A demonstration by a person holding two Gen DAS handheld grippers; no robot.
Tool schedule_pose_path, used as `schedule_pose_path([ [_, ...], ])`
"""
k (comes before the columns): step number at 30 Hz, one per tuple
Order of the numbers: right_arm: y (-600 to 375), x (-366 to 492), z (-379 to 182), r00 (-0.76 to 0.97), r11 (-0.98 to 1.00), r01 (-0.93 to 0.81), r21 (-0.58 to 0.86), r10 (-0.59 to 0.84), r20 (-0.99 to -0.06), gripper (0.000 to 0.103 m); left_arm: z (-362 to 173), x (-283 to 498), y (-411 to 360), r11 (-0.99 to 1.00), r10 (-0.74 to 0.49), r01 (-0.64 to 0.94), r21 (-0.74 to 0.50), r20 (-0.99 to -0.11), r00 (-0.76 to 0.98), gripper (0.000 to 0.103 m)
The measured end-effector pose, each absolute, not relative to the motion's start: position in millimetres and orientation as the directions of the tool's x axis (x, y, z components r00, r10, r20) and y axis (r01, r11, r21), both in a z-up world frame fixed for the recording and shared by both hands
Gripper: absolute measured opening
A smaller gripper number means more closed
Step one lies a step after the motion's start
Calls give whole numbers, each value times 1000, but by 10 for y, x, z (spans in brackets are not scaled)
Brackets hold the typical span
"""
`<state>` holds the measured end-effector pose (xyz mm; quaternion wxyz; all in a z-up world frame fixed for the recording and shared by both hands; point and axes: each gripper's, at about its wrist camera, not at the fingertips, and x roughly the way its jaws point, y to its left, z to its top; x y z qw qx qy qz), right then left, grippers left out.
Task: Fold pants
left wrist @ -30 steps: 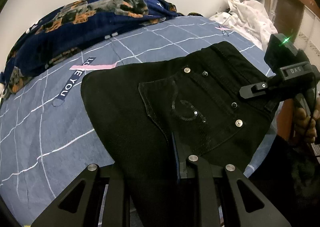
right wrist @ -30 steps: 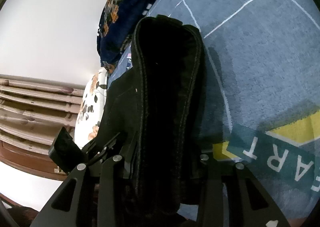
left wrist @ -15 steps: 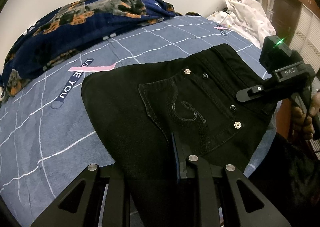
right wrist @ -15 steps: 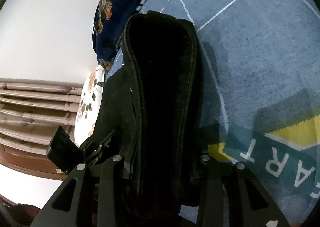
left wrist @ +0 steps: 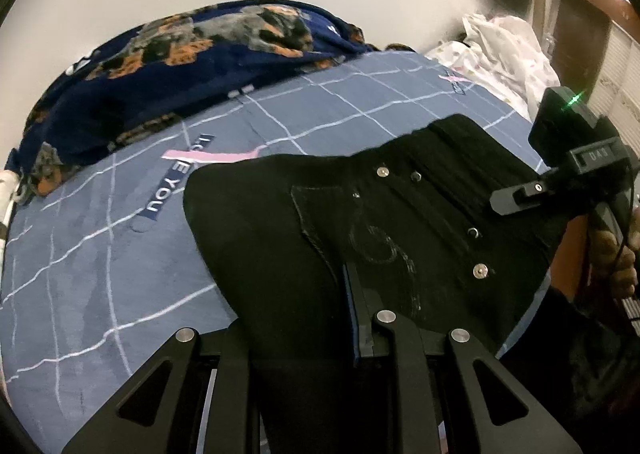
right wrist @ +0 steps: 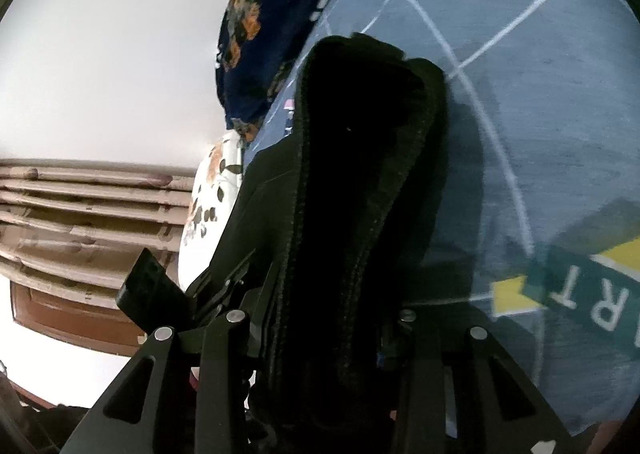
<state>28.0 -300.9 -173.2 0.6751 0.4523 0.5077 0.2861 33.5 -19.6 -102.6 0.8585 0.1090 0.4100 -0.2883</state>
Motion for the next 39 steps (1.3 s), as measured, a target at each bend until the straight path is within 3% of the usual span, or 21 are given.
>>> schedule_pose_path([
  [21,-2485,804,-1509,272,408,-24,913,881,-387,34,-757,623,299,878,-346,478,-22,-720,602,20],
  [39,-2036,2017,-1383,246,394,-127,910,902,-356,34,-585,1624,671,927,-266,375,22,-666,697,20],
])
